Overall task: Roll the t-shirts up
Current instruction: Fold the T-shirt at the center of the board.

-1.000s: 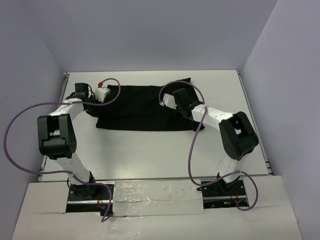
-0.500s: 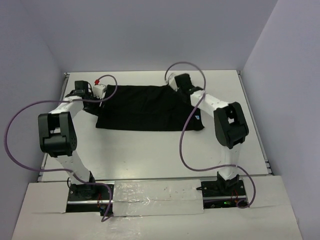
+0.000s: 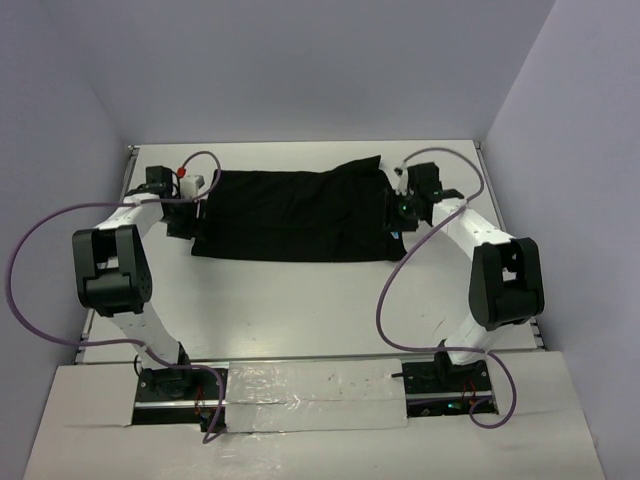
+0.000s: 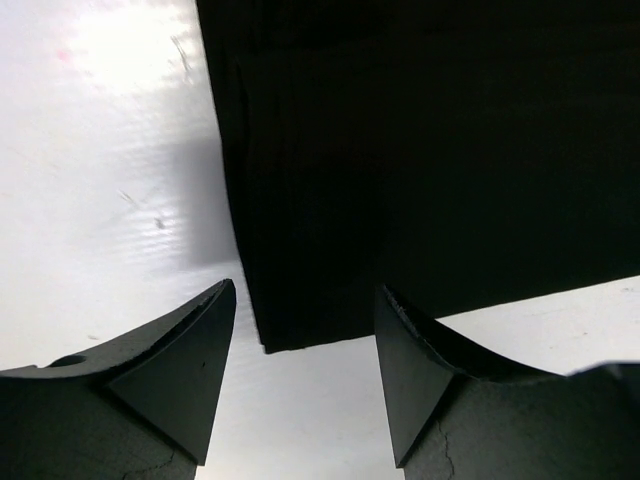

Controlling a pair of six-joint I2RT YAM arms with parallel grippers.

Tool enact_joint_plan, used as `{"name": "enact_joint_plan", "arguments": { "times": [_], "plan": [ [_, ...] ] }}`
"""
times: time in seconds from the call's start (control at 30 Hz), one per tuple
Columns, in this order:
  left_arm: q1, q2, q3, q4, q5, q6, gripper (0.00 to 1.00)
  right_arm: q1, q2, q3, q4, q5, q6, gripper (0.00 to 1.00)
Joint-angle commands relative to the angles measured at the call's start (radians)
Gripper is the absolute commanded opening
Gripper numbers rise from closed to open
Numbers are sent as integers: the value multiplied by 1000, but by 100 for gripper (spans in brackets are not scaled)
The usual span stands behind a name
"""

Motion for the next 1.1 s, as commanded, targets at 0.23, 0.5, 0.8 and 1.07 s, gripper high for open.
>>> {"name": "enact_joint_plan", "arguments": {
  "times": [0.23, 0.5, 0.8, 1.07],
  "plan": [
    [-10, 48, -28, 18, 41, -91, 64, 1, -16, -148, 55, -142, 171, 52],
    [-18, 82, -48, 52, -10, -99, 62, 1, -16, -153, 21, -30, 138, 52],
    [-32, 97, -75, 81, -22, -102, 39, 0, 22, -171, 56, -23, 131, 25],
    [-32, 99, -75, 79, -47, -76, 0, -46, 42, -113, 57, -10, 111, 0]
  ]
}}
